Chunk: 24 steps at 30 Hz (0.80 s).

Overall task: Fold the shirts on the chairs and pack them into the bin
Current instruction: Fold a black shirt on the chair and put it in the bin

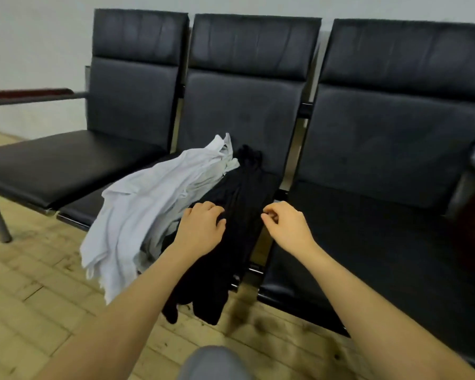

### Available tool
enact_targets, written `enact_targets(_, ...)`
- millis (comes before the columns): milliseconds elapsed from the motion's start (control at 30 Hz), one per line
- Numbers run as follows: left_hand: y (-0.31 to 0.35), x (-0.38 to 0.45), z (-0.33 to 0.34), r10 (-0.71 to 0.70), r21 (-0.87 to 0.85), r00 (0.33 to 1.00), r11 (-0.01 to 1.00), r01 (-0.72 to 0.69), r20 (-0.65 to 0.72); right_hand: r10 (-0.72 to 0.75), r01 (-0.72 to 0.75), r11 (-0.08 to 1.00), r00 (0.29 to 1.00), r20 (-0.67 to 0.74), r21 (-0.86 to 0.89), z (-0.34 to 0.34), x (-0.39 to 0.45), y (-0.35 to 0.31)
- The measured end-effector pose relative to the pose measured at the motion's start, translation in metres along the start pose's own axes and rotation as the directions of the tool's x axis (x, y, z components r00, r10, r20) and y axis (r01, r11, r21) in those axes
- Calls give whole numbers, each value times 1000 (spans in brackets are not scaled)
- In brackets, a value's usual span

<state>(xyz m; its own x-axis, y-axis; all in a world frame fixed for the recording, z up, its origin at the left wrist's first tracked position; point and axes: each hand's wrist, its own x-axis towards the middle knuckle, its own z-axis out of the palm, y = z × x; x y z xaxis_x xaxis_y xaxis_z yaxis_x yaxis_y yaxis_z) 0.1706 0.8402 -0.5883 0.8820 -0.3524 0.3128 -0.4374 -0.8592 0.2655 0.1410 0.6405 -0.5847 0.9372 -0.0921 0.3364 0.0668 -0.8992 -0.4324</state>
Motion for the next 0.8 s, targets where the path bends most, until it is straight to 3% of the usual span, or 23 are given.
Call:
enact_targets(167,-36,-5,19,-18,-18,998,1000,19,68,98,-95,993,995,33,-67,59,12,-16)
enact_targets(367,-37,4,34,44,-33,999,999,-43,29,227,-227,974,974,-9,24,90,13,-19)
enact_targets(633,-33,4,32,88,-93,987,991,-101,-135,131,-47,968,933,-337,246,55,8,-10)
enact_targets(733,-22,7,30,131,-120,983,982,-147,-132,123,18,943,910,-396,333,27,9,-6)
enact_targets(800,-16,8,33,153,-95,985,982,-161,-80,117,37,920,925,-362,391,12,9,-3)
